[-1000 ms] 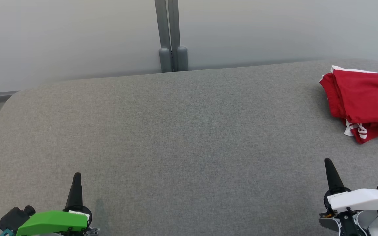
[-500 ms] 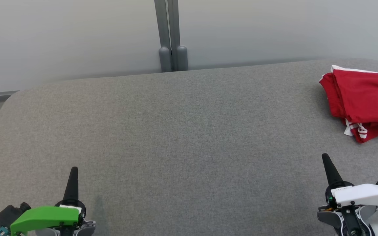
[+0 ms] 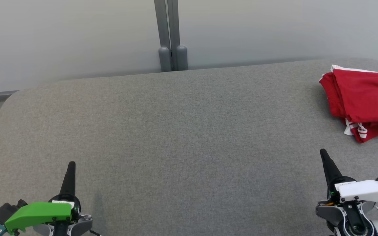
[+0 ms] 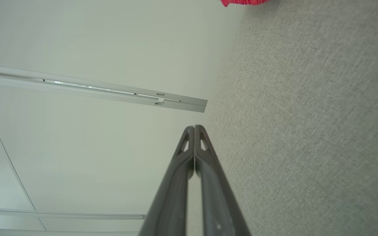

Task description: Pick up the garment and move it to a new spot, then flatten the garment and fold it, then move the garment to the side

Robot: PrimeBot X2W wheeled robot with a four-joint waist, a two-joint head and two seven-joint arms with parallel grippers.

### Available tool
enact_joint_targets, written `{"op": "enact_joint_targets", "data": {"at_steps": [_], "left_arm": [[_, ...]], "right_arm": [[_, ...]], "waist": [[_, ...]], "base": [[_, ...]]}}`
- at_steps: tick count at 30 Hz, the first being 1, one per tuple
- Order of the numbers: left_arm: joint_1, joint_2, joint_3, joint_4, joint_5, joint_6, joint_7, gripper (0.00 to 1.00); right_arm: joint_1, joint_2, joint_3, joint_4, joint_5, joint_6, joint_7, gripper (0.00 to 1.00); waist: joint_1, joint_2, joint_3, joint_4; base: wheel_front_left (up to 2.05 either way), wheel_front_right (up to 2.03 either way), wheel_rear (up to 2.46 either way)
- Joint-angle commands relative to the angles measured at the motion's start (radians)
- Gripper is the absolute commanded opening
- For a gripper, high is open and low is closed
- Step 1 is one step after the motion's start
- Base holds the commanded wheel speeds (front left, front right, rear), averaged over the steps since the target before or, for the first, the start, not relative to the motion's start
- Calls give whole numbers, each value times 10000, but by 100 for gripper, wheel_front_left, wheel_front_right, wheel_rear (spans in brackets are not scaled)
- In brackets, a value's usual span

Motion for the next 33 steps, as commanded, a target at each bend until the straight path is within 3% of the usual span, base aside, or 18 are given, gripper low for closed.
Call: {"op": "enact_joint_targets", "data": {"at_steps": [1, 33], "left_arm": [[-247, 81, 75, -88, -235, -81, 75, 0], [-571, 64, 379, -134, -2180, -89, 667, 0]], "right_arm": [[-144, -60, 5, -11, 270, 5, 74, 0], [-466, -70, 11, 99, 2566, 4, 626, 0]], "waist": [[0, 0, 1, -1], [0, 0, 30, -15]], "base": [[0, 0, 0], [0, 0, 0]]}}
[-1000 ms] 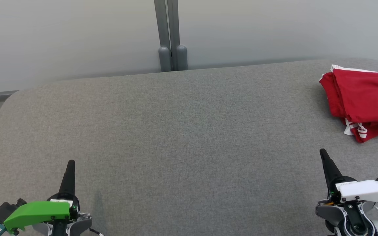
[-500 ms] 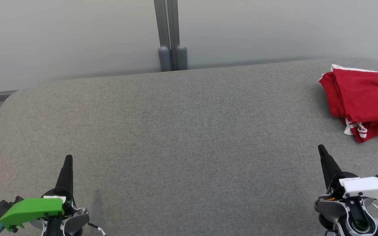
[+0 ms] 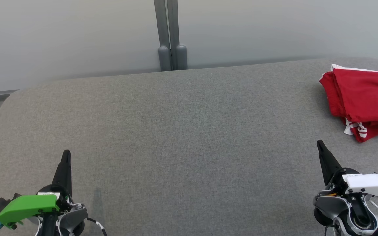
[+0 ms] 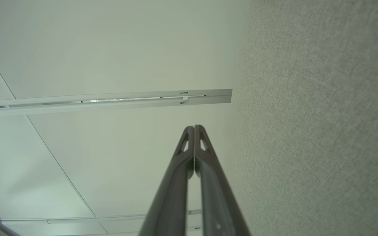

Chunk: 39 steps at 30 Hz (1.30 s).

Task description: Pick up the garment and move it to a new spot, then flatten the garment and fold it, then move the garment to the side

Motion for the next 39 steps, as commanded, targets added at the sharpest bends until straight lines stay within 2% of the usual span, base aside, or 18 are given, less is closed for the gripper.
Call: {"op": "enact_joint_targets", "data": {"at_steps": [1, 39], "left_arm": [[-141, 61, 44, -17, -36, -61, 56, 0], [-140, 16, 85, -15, 26, -60, 68, 0]], "right_arm": [[-57, -45, 8, 21, 66, 6, 36, 0], [-57, -45, 10, 16, 68, 6, 34, 0]], "waist": [[0, 0, 0, 0], [0, 0, 0, 0]], "base": [[0, 0, 0], [0, 0, 0]]}}
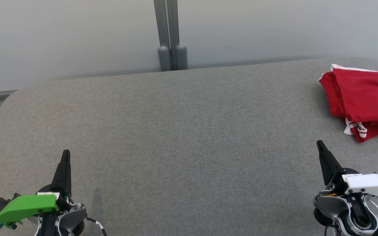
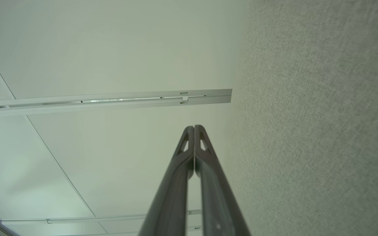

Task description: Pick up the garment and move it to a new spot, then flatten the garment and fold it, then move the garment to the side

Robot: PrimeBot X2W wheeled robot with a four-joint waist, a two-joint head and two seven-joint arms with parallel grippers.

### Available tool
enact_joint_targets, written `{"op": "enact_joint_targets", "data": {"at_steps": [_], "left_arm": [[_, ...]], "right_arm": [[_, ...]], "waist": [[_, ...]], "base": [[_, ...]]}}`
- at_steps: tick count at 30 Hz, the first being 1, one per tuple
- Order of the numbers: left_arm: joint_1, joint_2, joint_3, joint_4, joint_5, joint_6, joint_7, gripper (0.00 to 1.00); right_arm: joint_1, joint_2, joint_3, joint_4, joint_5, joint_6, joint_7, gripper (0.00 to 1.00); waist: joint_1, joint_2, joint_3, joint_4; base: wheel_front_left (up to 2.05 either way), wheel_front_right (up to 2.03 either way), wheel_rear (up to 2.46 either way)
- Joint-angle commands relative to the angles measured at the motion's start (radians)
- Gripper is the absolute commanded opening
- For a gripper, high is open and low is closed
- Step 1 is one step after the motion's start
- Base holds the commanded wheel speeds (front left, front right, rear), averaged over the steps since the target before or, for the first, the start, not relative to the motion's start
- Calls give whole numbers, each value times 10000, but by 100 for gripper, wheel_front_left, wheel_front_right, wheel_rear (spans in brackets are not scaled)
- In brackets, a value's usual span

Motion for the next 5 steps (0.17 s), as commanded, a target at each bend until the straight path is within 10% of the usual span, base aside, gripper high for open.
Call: {"op": "enact_joint_targets", "data": {"at_steps": [1, 5], "left_arm": [[-120, 22, 43, -13, 28, -58, 10, 0], [-120, 20, 46, -13, 33, -58, 13, 0]], "right_arm": [[-57, -45, 10, 10, 68, 4, 34, 0], [-57, -45, 11, 10, 68, 4, 34, 0]], "waist": [[0, 0, 0, 0], [0, 0, 0, 0]], "base": [[0, 0, 0], [0, 0, 0]]}}
